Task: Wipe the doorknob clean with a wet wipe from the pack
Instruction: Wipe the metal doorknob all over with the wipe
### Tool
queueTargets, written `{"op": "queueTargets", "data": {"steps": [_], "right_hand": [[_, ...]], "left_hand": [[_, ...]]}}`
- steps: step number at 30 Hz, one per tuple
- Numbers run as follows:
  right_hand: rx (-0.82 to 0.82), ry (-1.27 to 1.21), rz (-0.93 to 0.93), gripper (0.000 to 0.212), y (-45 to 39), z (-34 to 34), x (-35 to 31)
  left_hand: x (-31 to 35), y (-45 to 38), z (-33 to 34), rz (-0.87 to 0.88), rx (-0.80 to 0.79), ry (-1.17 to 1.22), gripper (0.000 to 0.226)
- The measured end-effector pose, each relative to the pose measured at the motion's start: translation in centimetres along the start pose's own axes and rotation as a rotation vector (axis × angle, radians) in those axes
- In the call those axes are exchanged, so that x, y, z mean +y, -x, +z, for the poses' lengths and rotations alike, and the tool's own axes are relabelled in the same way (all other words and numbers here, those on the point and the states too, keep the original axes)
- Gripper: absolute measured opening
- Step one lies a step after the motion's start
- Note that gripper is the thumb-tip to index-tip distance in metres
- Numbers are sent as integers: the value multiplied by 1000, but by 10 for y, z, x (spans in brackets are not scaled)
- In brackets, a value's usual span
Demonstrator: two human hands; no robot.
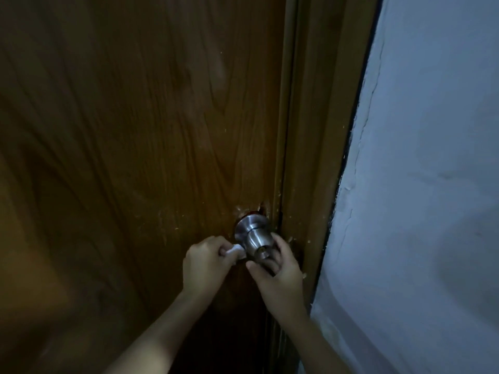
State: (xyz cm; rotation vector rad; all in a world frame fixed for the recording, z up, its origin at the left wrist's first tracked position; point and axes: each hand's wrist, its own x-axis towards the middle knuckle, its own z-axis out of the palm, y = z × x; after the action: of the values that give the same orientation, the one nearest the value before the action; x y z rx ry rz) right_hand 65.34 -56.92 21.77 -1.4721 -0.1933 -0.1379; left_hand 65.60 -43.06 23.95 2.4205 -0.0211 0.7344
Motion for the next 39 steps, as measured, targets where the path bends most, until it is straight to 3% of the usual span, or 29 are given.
{"op": "queueTargets", "data": {"steps": [2, 4, 10, 14, 17, 26, 34, 39], "right_hand": [[22, -110, 159, 48, 8, 3, 11], [39, -160, 199, 34, 14, 5, 17], [206, 135, -18, 9, 20, -6, 9], [349, 451, -333, 12, 14, -9, -12], [410, 543, -544, 19, 2, -1, -32], [85, 760, -514, 20, -45, 11, -53], [215, 912, -207, 21, -49, 18, -50], [-75, 979, -391, 44, -29, 13, -40]], "left_hand": [[5, 14, 9, -67, -55, 194, 5], [11, 27, 17, -73, -121, 314, 9], [7, 35, 15, -29, -266, 303, 41], [7, 24, 2, -69, -18, 248, 59], [14, 11, -5, -15, 11, 181, 78], [23, -3, 0, 80, -46, 86, 71], [22, -5, 3, 71, -45, 25, 71], [22, -4, 2, 50, -60, 36, 61]]}}
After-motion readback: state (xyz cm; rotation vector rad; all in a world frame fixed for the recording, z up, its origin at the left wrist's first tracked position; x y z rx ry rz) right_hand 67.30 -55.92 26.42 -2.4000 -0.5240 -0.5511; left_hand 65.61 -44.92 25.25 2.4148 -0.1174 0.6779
